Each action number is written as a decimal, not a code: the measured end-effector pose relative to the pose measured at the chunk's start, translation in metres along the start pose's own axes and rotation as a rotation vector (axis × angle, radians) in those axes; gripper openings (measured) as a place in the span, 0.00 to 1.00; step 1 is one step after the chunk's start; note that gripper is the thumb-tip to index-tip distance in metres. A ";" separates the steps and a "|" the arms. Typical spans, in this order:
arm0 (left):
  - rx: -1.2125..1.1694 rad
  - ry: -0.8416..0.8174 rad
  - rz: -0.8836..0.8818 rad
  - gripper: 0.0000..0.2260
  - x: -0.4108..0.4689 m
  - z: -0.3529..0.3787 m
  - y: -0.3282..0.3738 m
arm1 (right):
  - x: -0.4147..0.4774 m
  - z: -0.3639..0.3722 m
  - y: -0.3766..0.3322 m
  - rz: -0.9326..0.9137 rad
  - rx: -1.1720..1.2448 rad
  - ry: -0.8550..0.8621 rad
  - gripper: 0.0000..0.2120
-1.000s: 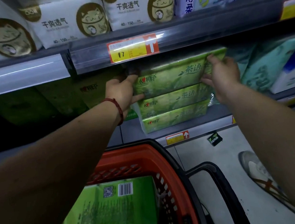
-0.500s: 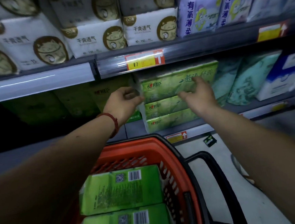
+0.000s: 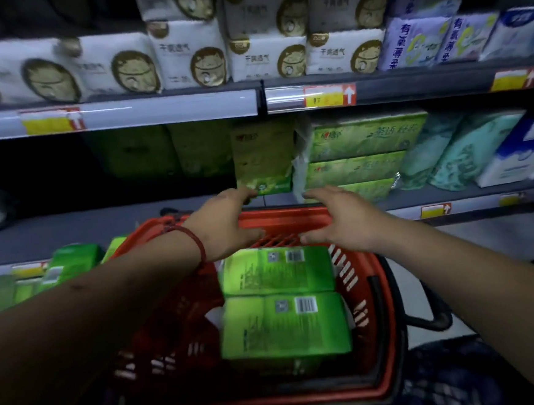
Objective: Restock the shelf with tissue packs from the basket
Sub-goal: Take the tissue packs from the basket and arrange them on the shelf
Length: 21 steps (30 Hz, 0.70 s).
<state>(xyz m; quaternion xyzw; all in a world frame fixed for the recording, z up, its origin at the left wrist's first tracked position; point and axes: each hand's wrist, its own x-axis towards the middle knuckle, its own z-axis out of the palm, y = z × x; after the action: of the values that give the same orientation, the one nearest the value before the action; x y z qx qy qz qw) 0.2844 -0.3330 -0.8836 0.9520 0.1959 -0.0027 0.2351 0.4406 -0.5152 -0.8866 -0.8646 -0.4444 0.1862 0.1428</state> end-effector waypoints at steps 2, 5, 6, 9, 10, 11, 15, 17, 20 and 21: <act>0.030 -0.046 -0.006 0.35 -0.018 0.001 -0.007 | -0.008 0.008 -0.015 0.001 -0.028 -0.079 0.46; 0.033 -0.117 -0.050 0.32 -0.039 0.007 -0.023 | -0.017 0.021 -0.030 0.035 -0.053 -0.166 0.47; 0.022 -0.121 -0.058 0.29 -0.044 0.010 -0.030 | -0.018 0.026 -0.032 0.054 -0.049 -0.178 0.46; 0.001 -0.084 -0.078 0.21 -0.051 0.018 -0.049 | -0.020 0.038 -0.034 0.141 0.007 -0.186 0.43; 0.002 -0.085 -0.099 0.20 -0.051 0.021 -0.054 | -0.020 0.042 -0.033 0.174 0.012 -0.184 0.41; 0.002 -0.093 -0.127 0.20 -0.050 0.025 -0.060 | -0.019 0.046 -0.029 0.214 0.010 -0.186 0.41; -0.013 -0.205 -0.271 0.17 -0.038 0.047 -0.075 | -0.012 0.059 -0.014 0.434 -0.006 -0.267 0.29; -0.079 -0.293 -0.300 0.12 -0.031 0.058 -0.077 | -0.008 0.063 -0.007 0.519 0.034 -0.284 0.22; -0.172 -0.365 -0.363 0.13 -0.021 0.070 -0.080 | -0.002 0.069 0.001 0.595 0.160 -0.278 0.21; -0.190 -0.359 -0.377 0.13 -0.018 0.075 -0.083 | 0.000 0.070 0.003 0.620 0.202 -0.274 0.24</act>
<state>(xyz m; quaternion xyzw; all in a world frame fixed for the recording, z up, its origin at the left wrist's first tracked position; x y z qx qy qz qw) 0.2434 -0.3051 -0.9855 0.8568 0.3242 -0.1966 0.3495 0.4113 -0.5109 -0.9503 -0.9068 -0.1551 0.3781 0.1035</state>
